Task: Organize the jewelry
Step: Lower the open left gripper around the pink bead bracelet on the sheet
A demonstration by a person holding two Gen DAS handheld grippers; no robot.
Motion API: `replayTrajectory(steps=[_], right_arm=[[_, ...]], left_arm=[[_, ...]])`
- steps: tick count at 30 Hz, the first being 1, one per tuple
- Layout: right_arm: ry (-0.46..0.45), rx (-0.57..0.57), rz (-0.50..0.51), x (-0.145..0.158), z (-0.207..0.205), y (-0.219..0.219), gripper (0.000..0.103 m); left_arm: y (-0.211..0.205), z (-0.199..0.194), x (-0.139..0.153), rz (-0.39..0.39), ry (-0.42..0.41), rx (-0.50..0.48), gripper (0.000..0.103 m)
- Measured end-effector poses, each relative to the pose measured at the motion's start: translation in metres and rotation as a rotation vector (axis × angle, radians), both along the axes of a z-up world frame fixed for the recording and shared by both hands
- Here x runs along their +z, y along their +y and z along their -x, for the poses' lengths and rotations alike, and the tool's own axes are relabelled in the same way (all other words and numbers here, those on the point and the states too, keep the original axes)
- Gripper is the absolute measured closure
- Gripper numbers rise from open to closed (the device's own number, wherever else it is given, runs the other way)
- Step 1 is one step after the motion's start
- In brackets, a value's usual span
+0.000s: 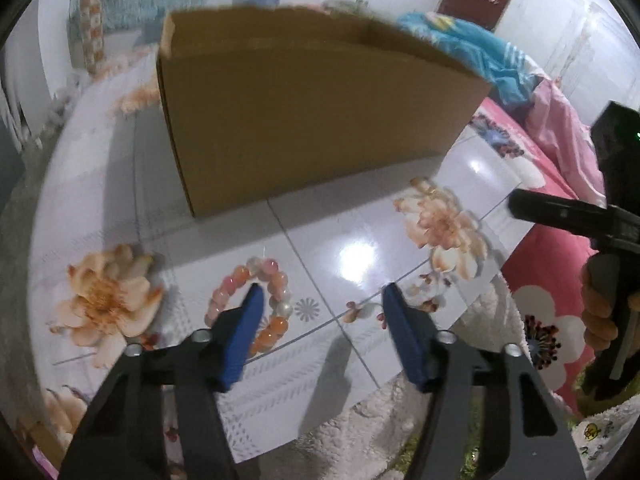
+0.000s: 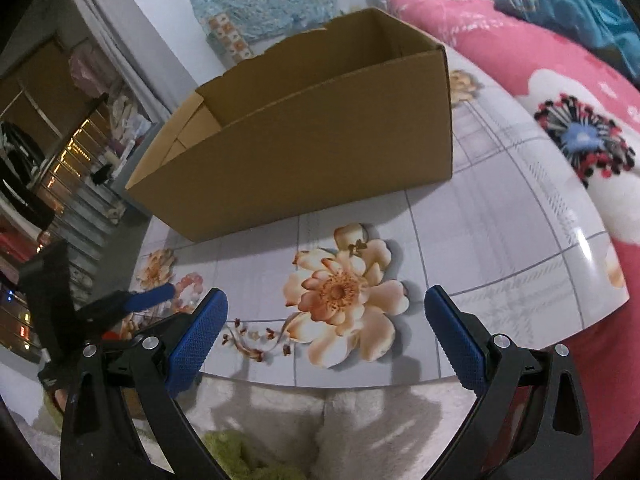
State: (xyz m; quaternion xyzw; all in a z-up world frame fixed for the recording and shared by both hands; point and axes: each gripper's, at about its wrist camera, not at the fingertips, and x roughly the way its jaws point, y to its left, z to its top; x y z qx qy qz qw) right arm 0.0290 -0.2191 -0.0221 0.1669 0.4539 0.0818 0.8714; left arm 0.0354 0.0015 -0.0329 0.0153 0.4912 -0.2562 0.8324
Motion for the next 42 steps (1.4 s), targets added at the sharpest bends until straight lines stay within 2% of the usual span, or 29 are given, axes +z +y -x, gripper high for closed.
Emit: replayTrajectory(steps=[3, 13, 18, 20, 21, 24, 28, 34, 37, 42], right_arm=[[0.001, 0.009, -0.010, -0.001, -0.003, -0.001, 0.008], [-0.013, 0.013, -0.016, -0.001, -0.005, -0.005, 0.008], [-0.021, -0.002, -0.015, 0.001, -0.004, -0.006, 0.008], [-0.024, -0.002, -0.011, 0.000, -0.004, -0.006, 0.008], [-0.022, -0.001, -0.013, -0.001, -0.004, -0.007, 0.008], [-0.013, 0.002, -0.018, -0.005, -0.006, -0.006, 0.009], [-0.018, 0.000, -0.019, -0.004, -0.007, -0.006, 0.011], [-0.026, -0.015, -0.026, -0.003, -0.005, -0.012, 0.012], [-0.017, -0.023, -0.040, -0.007, -0.004, -0.015, 0.012], [-0.008, -0.030, -0.056, -0.011, -0.004, -0.019, 0.014]], left_arm=[[0.000, -0.004, -0.007, 0.007, 0.025, 0.015, 0.054], [-0.027, -0.018, -0.006, 0.068, 0.018, -0.052, 0.054], [-0.034, -0.021, -0.001, 0.063, -0.010, -0.070, 0.054], [-0.033, -0.019, 0.001, 0.034, -0.017, -0.072, 0.050], [-0.032, -0.020, 0.000, 0.021, -0.014, -0.067, 0.044], [-0.032, -0.020, -0.004, -0.030, 0.006, -0.050, 0.041], [-0.045, -0.020, -0.005, -0.151, -0.002, -0.035, 0.028], [-0.062, -0.022, -0.014, -0.273, 0.001, -0.015, 0.013], [-0.064, -0.024, -0.016, -0.275, 0.014, -0.003, 0.007], [-0.071, -0.026, -0.016, -0.276, 0.012, 0.017, 0.006]])
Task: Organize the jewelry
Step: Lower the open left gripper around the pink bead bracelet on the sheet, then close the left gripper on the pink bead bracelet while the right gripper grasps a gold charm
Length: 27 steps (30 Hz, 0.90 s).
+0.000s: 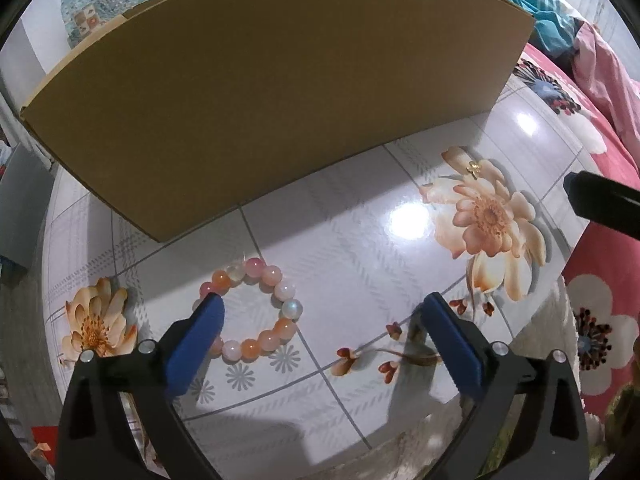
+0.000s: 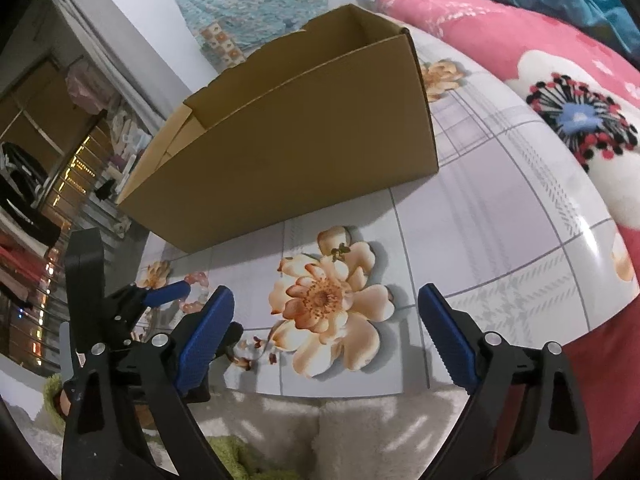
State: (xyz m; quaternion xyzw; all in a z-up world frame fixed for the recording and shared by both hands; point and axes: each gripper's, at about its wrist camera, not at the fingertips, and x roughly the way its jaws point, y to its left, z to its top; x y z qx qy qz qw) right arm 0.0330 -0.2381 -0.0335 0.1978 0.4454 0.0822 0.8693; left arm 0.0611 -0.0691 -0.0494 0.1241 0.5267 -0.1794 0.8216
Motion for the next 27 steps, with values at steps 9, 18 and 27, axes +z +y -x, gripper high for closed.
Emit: replayTrajectory(steps=[9, 18, 27], right_arm=[[0.009, 0.012, -0.014, -0.003, -0.004, 0.002, 0.015], [0.014, 0.025, -0.006, -0.007, -0.011, 0.007, 0.017], [0.008, 0.010, -0.001, -0.007, -0.011, 0.001, 0.021]], left_arm=[[-0.002, -0.001, -0.001, 0.003, -0.010, 0.012, 0.005], [0.001, 0.002, -0.002, 0.007, -0.022, 0.026, 0.004], [0.010, 0.014, -0.001, 0.048, -0.102, -0.048, 0.004]])
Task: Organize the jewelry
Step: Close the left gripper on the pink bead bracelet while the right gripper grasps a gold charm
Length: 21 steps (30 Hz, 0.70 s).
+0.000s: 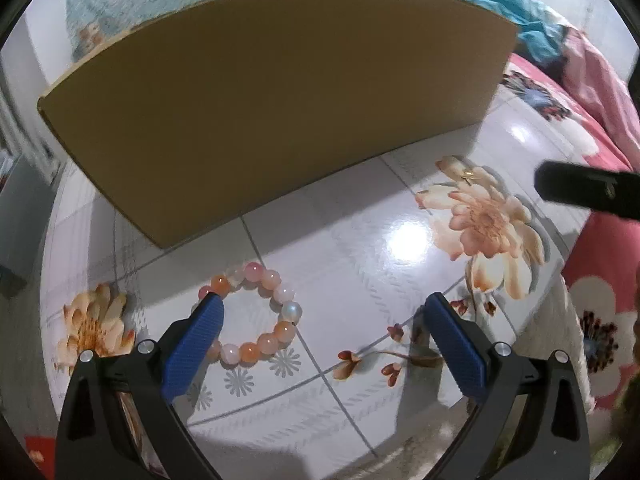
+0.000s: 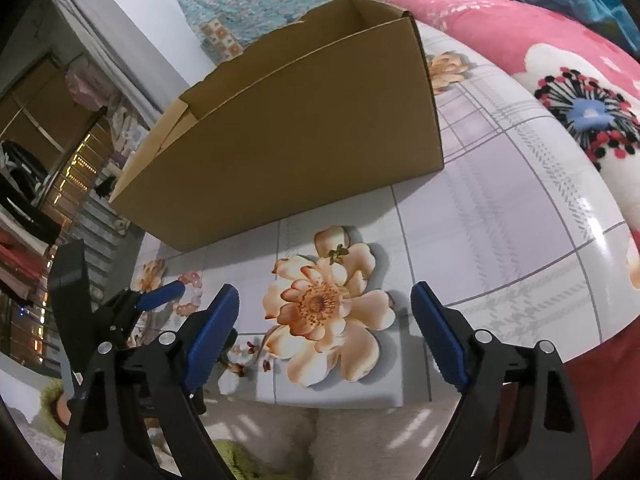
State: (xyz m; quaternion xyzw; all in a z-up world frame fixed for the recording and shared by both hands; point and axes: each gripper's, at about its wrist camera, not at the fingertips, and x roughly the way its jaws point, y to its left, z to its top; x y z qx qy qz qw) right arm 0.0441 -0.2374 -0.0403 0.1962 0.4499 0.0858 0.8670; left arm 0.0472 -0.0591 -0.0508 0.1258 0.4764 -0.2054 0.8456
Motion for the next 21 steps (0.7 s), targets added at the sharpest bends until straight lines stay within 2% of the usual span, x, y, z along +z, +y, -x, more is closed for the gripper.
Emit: replayTrajectory(steps=[3, 5, 8, 10, 12, 14, 15, 17, 21], right_arm=[[0.002, -0.007, 0.003, 0.000, 0.000, -0.002, 0.021], [0.002, -0.009, 0.006, -0.001, 0.001, -0.003, 0.021], [-0.009, -0.010, 0.008, 0.000, 0.001, -0.005, 0.023], [-0.013, -0.003, 0.010, 0.000, 0.000, -0.004, 0.024], [-0.015, 0.003, 0.019, 0.000, -0.002, -0.001, 0.027], [-0.017, 0.015, 0.031, 0.000, -0.005, 0.001, 0.030], [-0.020, 0.020, 0.039, 0.001, -0.005, 0.002, 0.031], [-0.026, 0.031, 0.054, 0.002, -0.007, 0.004, 0.039], [-0.033, 0.057, 0.081, 0.002, -0.010, 0.008, 0.053]], left_arm=[[0.008, 0.001, 0.005, 0.017, -0.001, -0.055, 0.007], [0.020, 0.001, 0.012, 0.068, -0.030, -0.065, 0.014], [0.030, 0.001, 0.020, 0.115, -0.036, -0.081, 0.033], [0.032, 0.000, 0.020, 0.104, -0.027, -0.085, 0.052], [0.033, -0.002, 0.018, 0.093, -0.006, -0.096, 0.060], [0.033, -0.003, 0.015, 0.082, 0.007, -0.101, 0.064], [0.032, -0.003, 0.012, 0.071, 0.016, -0.106, 0.071], [0.030, 0.001, 0.010, 0.051, 0.004, -0.108, 0.075], [0.027, -0.001, 0.008, 0.019, -0.017, -0.095, 0.091]])
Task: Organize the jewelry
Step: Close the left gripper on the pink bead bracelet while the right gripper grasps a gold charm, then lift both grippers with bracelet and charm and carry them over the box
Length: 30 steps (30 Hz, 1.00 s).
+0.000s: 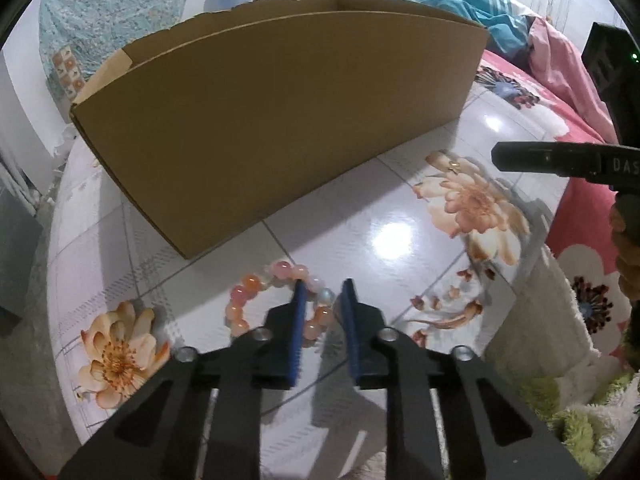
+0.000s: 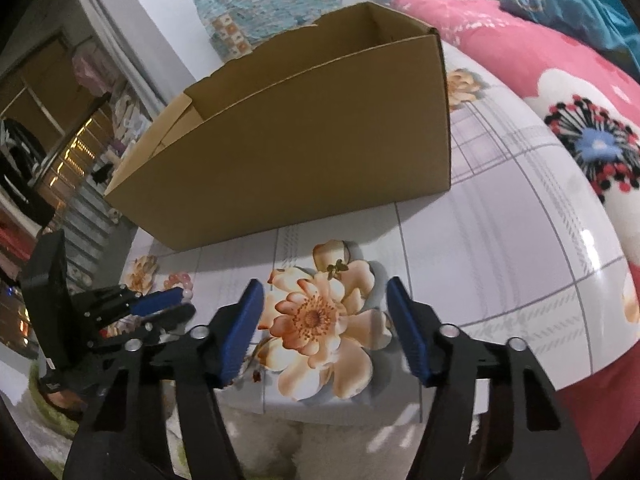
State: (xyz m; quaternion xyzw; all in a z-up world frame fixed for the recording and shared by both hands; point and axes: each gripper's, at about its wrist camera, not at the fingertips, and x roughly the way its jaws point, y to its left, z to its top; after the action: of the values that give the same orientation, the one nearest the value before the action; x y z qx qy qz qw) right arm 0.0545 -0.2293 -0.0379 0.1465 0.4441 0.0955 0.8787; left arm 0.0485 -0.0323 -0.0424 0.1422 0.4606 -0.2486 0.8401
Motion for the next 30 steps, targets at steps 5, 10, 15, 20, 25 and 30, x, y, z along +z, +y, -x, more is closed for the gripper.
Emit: replayTrajectory(steps=[5, 10, 15, 20, 25, 30], right_arm=[[-0.006, 0.043, 0.055, -0.004, -0.005, 0.008, 0.071], [-0.018, 0.078, 0.144, -0.007, -0.016, 0.023, 0.078], [-0.029, 0.109, 0.250, -0.013, -0.021, 0.033, 0.081], [-0.053, 0.153, 0.312, -0.018, -0.024, 0.038, 0.081], [-0.073, 0.215, 0.353, -0.018, -0.022, 0.038, 0.081], [-0.073, 0.250, 0.342, -0.018, -0.019, 0.038, 0.091]], left_arm=[[0.004, -0.003, 0.000, 0.046, 0.012, -0.001, 0.094], [0.001, -0.002, 0.001, 0.067, 0.012, -0.031, 0.094], [-0.001, -0.005, 0.000, 0.078, 0.014, -0.037, 0.094], [-0.003, -0.008, 0.000, 0.073, 0.018, -0.046, 0.094], [-0.005, -0.009, 0.000, 0.071, 0.018, -0.052, 0.094], [-0.006, -0.009, 0.000, 0.070, 0.017, -0.051, 0.094]])
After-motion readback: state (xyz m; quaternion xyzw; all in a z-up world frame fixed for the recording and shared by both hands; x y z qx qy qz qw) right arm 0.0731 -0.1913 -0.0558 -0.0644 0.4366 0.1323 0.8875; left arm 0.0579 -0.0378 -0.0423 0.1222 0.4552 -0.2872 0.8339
